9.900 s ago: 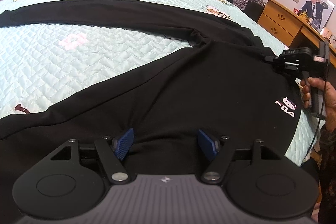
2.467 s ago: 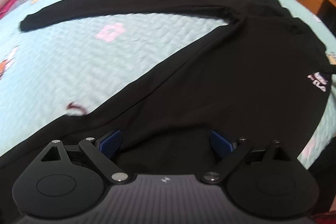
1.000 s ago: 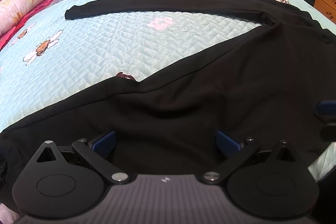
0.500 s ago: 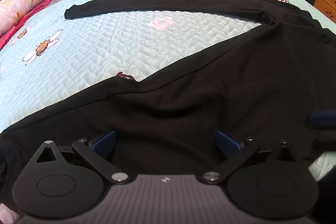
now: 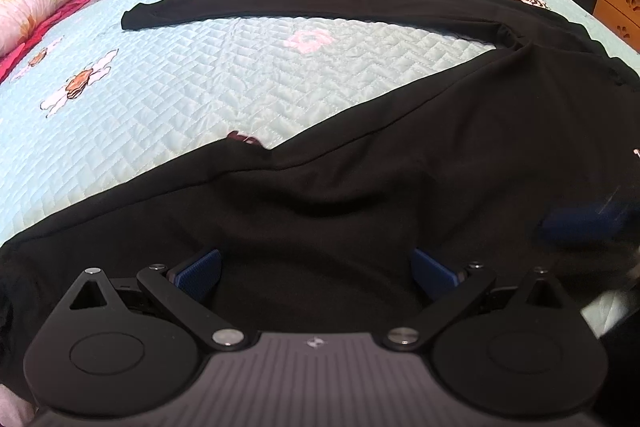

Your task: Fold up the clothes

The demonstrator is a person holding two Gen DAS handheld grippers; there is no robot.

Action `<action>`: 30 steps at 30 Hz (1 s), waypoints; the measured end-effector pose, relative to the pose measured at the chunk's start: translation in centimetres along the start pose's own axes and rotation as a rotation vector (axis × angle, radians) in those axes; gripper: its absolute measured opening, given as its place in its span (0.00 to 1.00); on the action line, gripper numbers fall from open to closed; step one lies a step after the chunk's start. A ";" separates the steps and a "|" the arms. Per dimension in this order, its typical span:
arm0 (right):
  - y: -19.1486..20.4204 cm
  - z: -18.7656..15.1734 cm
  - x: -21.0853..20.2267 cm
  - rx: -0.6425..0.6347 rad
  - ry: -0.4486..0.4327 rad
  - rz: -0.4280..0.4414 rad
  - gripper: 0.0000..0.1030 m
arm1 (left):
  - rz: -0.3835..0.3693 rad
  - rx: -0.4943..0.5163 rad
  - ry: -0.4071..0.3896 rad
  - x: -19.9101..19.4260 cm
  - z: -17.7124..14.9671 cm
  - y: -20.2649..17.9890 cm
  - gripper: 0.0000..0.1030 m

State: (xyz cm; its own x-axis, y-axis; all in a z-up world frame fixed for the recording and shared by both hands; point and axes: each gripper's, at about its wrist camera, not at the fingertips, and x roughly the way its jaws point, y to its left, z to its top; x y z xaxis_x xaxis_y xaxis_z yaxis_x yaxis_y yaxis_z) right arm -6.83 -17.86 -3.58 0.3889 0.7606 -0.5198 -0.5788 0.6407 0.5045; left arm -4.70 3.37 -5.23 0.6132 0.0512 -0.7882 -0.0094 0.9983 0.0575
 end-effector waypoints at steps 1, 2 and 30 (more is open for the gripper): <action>0.0 0.1 0.2 0.003 0.004 0.006 0.55 | -0.003 -0.005 0.000 -0.3 -0.1 0.3 1.00; 0.1 0.2 0.4 0.007 0.008 0.012 0.55 | -0.005 -0.010 0.000 -0.6 -0.2 0.7 0.99; -5.7 10.7 14.8 0.368 0.045 0.182 0.35 | 0.159 -0.278 0.024 -1.8 -3.3 11.7 0.95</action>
